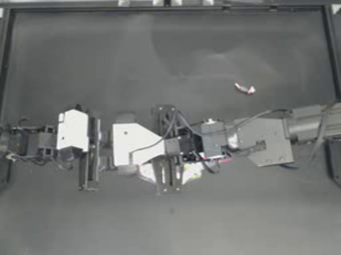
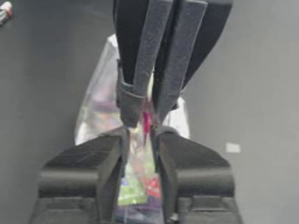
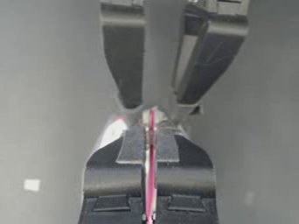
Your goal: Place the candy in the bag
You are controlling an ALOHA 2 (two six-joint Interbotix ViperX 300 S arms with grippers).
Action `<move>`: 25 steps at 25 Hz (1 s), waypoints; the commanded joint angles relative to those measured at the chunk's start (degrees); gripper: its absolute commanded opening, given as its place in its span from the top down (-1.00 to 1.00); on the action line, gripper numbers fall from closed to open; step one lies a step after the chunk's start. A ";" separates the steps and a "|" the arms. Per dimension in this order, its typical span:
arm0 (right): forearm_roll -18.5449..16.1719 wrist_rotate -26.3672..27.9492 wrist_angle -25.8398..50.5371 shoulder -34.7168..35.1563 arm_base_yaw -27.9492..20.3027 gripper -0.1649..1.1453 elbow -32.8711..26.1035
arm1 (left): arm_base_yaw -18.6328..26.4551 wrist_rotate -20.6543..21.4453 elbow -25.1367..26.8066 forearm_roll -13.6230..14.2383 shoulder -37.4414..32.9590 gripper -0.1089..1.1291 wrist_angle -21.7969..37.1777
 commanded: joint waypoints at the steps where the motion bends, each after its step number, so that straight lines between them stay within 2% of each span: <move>1: 0.00 0.00 -0.26 -2.37 0.00 0.68 -0.44 | 0.00 0.09 -1.32 0.26 -2.55 -0.15 -0.44; 8: 0.00 -0.09 -0.26 -2.37 0.00 0.68 -0.44 | -0.18 0.00 -1.32 0.26 -2.55 -0.17 -0.44; 13: 0.18 -0.18 -0.18 -2.37 0.09 0.68 -0.44 | -0.18 0.00 -1.32 0.18 -2.55 -0.33 -0.70; 16: 0.09 -0.18 -0.18 -2.29 0.18 0.68 -0.44 | -0.53 0.00 -1.32 0.26 -2.55 -0.32 -1.49; 19: 0.00 -0.18 -0.26 -2.37 0.18 0.68 -0.44 | -0.70 0.09 -1.32 0.26 -2.55 -0.22 -1.67; 25: 0.00 -0.18 -0.26 -2.29 0.18 0.68 -0.44 | -0.88 0.18 -1.32 0.70 -2.55 0.16 -1.58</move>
